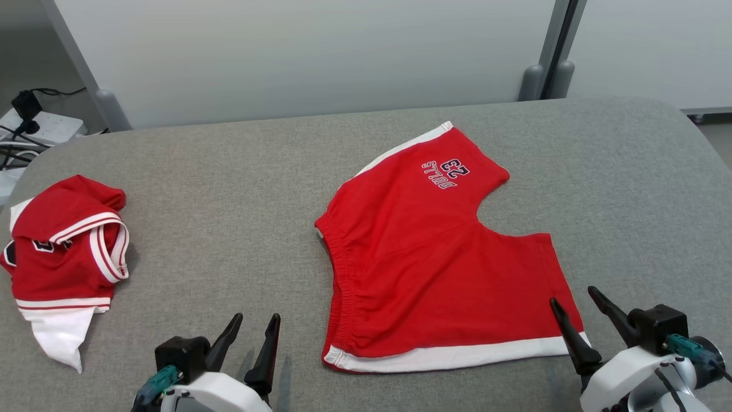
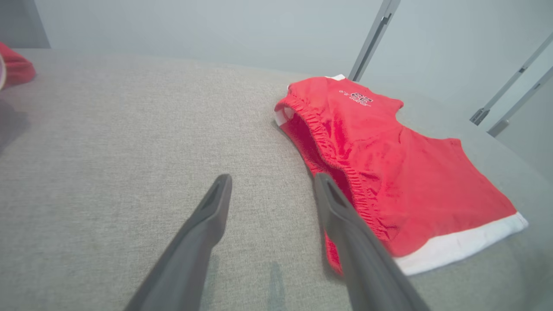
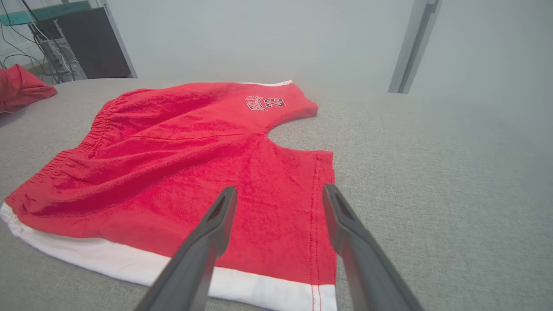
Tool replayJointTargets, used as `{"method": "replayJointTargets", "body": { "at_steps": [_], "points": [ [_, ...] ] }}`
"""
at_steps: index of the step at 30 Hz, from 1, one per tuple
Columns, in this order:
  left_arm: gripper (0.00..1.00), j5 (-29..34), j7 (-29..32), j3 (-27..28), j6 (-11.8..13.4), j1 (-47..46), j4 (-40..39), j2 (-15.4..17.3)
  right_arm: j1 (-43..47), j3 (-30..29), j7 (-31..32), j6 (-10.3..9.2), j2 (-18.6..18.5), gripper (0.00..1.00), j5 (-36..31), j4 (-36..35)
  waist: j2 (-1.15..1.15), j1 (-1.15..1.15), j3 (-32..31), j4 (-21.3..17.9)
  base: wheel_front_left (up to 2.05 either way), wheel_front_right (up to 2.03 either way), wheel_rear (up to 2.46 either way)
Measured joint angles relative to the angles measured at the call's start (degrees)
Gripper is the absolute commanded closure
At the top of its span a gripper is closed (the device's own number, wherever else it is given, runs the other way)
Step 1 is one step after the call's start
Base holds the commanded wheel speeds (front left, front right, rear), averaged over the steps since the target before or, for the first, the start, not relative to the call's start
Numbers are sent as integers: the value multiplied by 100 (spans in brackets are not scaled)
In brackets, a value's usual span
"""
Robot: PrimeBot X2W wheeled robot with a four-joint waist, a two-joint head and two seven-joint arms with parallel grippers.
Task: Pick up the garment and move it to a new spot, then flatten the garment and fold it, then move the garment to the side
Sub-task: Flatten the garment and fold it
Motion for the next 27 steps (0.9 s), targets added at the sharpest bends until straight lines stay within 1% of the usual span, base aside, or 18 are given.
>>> {"method": "replayJointTargets", "body": {
  "at_steps": [1,2,3,5,6,7,8,12,15,17,19,22,25,27],
  "points": [
    [0,93,-1,260,76,182,-182,-77,7,-11,-62,0,35,0,-36,-4,0,0,-43,14,0,0,0],
    [0,93,-1,260,76,182,-182,-77,7,-11,-62,0,35,0,-36,-4,0,0,-43,14,0,0,0],
    [0,221,0,500,126,365,-372,-168,25,-93,-113,0,63,0,-79,-40,0,0,-78,35,0,0,0],
    [0,472,0,939,123,683,-775,-358,40,-398,-120,0,126,0,-241,-193,0,0,-132,84,0,0,0],
    [0,693,1,1159,121,820,-1010,-442,69,-626,-130,-1,205,0,-356,-400,0,0,-159,104,0,0,0],
    [0,1141,0,1606,89,1026,-1461,-586,202,-1015,-168,-1,386,0,-576,-906,0,0,-205,127,0,0,0],
    [0,1351,-1,1829,57,1126,-1674,-675,310,-1150,-169,-1,482,0,-671,-1101,0,0,-229,131,0,0,0],
    [0,2024,-1,2473,-124,1542,-2331,-950,890,-1486,-169,-1,747,0,-784,-1484,0,0,-304,146,0,0,0],
    [0,2341,-1,2727,-314,1764,-2652,-1023,1167,-1539,-168,-1,786,0,-799,-1630,0,0,-358,156,0,0,0],
    [0,2548,-1,2863,-378,1893,-2900,-1062,1324,-1616,-168,-1,820,0,-838,-1768,0,0,-407,169,0,0,0],
    [0,2609,-2,2975,-415,2011,-3111,-1131,1461,-1638,-168,-1,849,0,-838,-1928,0,0,-462,184,0,0,0],
    [0,2679,-2,3018,-476,2169,-3331,-1135,1699,-1668,-168,-1,879,0,-844,-2185,0,0,-536,212,0,0,0],
    [0,2696,-2,3009,-487,2314,-3318,-1135,1887,-1748,-168,-1,894,0,-843,-2336,0,0,-578,241,0,0,0],
    [0,2936,-1,2944,-498,2388,-3245,-1133,1957,-1800,-168,-1,892,0,-843,-2365,0,0,-605,244,0,0,0]
  ]
}}
